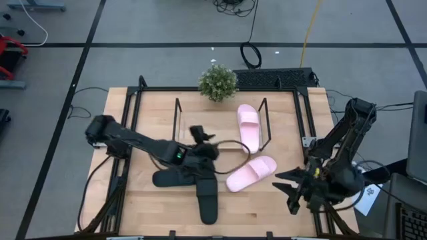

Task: Pick and place slides into the shelf
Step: Put the pink slides on the shelf

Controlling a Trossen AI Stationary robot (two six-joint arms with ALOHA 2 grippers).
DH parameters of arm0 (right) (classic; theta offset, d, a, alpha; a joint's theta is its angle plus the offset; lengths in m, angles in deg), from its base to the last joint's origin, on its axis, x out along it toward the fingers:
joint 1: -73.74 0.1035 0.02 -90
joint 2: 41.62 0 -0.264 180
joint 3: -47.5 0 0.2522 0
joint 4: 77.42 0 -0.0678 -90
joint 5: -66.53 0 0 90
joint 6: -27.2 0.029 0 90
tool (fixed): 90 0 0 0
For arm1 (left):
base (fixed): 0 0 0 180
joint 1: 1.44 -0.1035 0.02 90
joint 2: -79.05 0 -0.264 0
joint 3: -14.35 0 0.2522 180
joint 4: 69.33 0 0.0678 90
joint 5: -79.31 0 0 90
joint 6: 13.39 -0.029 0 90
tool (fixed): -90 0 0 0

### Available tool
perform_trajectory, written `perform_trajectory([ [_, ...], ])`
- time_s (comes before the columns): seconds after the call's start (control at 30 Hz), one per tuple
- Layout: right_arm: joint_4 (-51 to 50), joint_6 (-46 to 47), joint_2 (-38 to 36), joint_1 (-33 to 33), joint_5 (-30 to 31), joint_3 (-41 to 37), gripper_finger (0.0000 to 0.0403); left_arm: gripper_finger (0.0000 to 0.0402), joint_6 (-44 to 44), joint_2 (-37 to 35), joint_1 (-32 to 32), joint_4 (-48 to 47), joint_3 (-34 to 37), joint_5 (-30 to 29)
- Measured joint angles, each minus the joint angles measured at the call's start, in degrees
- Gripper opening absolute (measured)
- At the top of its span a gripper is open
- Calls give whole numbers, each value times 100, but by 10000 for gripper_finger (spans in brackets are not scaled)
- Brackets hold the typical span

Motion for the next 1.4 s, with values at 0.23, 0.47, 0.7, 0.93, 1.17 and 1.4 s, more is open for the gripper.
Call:
perform_trajectory([
  [0.23, -1225, 2590, 423, 22, 1020, 0, 130, 198, 640, -608, 154, -331, -2, 252],
  [0.47, -1219, 4620, 730, 603, 1747, -56, 130, 198, 730, -617, 353, -320, 0, 544],
  [0.7, -1211, 6457, 848, 884, 1748, -804, 130, 198, 906, -576, 413, -301, 0, 671],
  [0.93, -235, 7397, 801, 606, 1750, -1930, 130, 198, 1085, -576, 413, -296, 0, 676],
  [1.17, 1619, 6703, 380, 416, 1756, -2906, 130, 198, 1100, -574, 417, -267, 0, 876],
  [1.4, 2895, 6014, -132, 578, 1737, -3289, 130, 198, 1101, -576, 417, -261, 0, 958],
])
